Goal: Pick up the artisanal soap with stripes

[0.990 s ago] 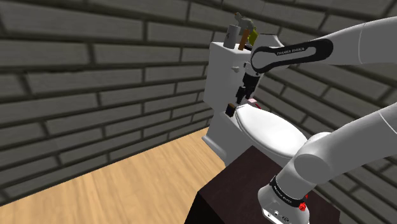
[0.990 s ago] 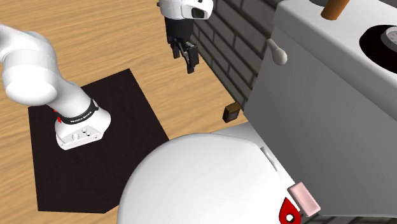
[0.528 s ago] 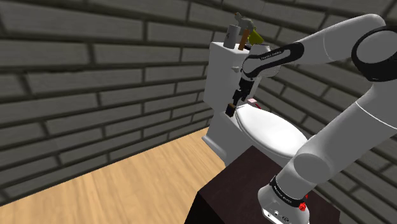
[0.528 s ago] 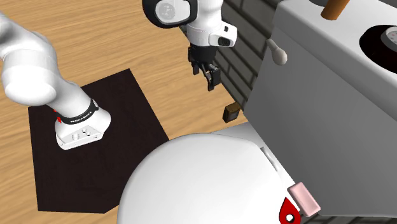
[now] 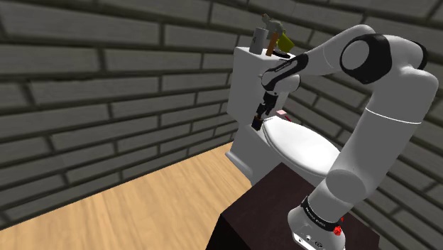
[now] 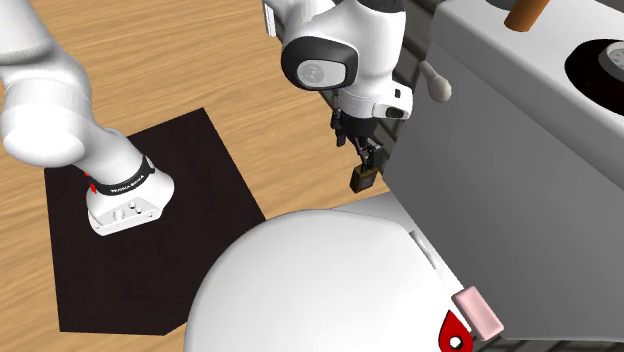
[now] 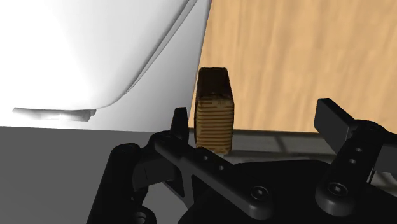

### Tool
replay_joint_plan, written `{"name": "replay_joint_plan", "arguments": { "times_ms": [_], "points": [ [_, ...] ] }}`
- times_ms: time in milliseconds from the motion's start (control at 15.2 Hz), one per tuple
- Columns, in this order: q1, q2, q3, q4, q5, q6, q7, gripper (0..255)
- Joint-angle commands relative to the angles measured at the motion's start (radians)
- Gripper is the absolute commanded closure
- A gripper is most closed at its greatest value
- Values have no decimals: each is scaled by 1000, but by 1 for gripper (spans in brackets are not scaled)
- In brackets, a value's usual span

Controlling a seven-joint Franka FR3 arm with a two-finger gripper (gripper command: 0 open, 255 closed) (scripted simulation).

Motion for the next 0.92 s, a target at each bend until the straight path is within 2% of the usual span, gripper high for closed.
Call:
{"name": "replay_joint_plan", "arguments": {
  "times_ms": [0, 66, 528, 726, 792, 858],
  "points": [
    [-27, 85, 5, 66, 53, 13, -51, 0],
    [-42, 121, 10, 97, 74, 16, -71, 0],
    [-58, 188, 31, 84, 110, 92, -94, 0],
    [-60, 194, 33, 83, 114, 98, -96, 0],
    [-60, 194, 33, 84, 114, 98, -97, 255],
    [-60, 194, 33, 85, 114, 97, -97, 255]
  ]
}}
